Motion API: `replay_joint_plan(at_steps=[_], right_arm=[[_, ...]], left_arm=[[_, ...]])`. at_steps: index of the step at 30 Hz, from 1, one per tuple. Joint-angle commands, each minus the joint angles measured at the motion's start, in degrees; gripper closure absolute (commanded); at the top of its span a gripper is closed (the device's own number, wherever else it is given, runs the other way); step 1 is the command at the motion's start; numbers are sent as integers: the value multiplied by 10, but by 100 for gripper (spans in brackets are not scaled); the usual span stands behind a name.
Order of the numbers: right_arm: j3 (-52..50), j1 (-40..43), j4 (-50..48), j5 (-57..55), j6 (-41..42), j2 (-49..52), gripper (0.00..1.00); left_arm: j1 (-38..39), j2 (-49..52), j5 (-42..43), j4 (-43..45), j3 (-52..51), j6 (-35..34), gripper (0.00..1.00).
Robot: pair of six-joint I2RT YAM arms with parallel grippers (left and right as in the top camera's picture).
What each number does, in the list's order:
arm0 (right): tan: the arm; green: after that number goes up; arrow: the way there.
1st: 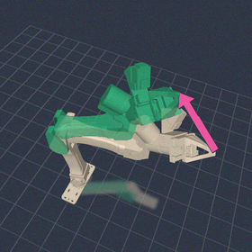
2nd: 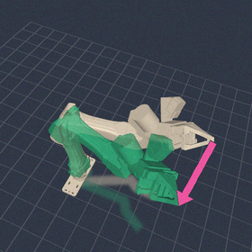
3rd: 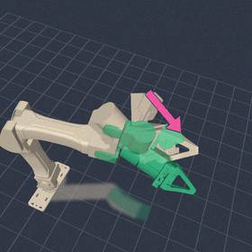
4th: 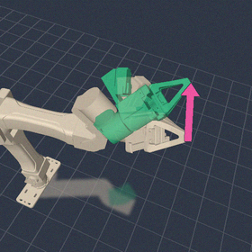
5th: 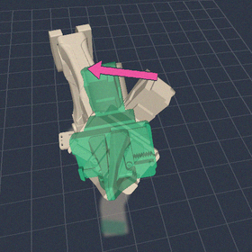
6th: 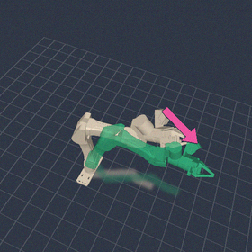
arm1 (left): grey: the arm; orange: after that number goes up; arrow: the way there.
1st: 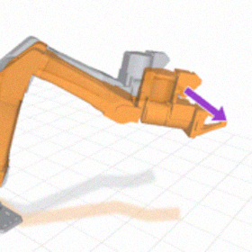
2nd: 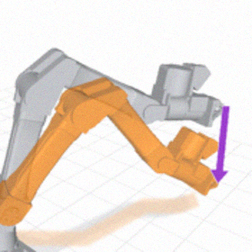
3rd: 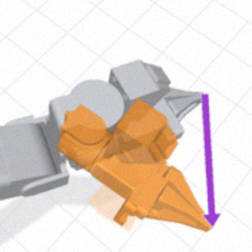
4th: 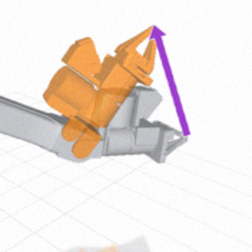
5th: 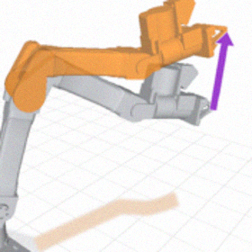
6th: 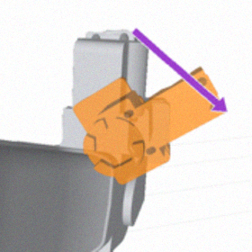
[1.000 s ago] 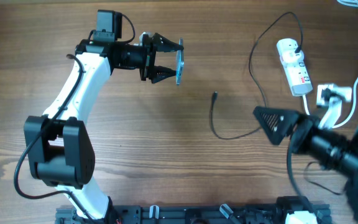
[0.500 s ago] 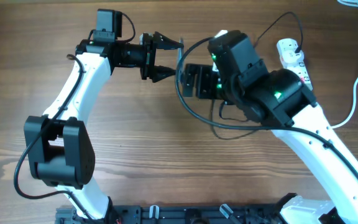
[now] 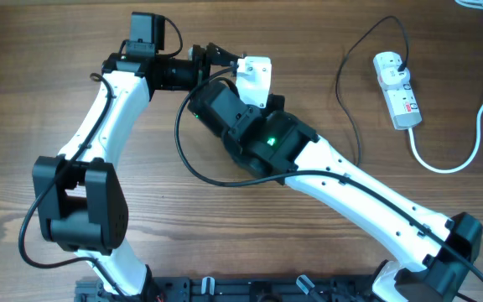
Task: Plug charger to phone and switch on socket
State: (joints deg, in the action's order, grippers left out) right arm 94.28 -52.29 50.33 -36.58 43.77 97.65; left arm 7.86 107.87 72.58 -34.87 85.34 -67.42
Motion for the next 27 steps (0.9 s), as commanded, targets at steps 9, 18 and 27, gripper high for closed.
replay_joint_plan(at_steps=[9, 18, 27], right_arm=[[9, 11, -54, -30, -60, 4, 44], [9, 36, -59, 49, -43, 5, 44], [9, 36, -58, 56, -33, 21, 58]], left_arm=[[2, -23, 20, 2, 2, -3, 29], [7, -23, 26, 2, 2, -4, 28], [7, -23, 26, 3, 2, -3, 28]])
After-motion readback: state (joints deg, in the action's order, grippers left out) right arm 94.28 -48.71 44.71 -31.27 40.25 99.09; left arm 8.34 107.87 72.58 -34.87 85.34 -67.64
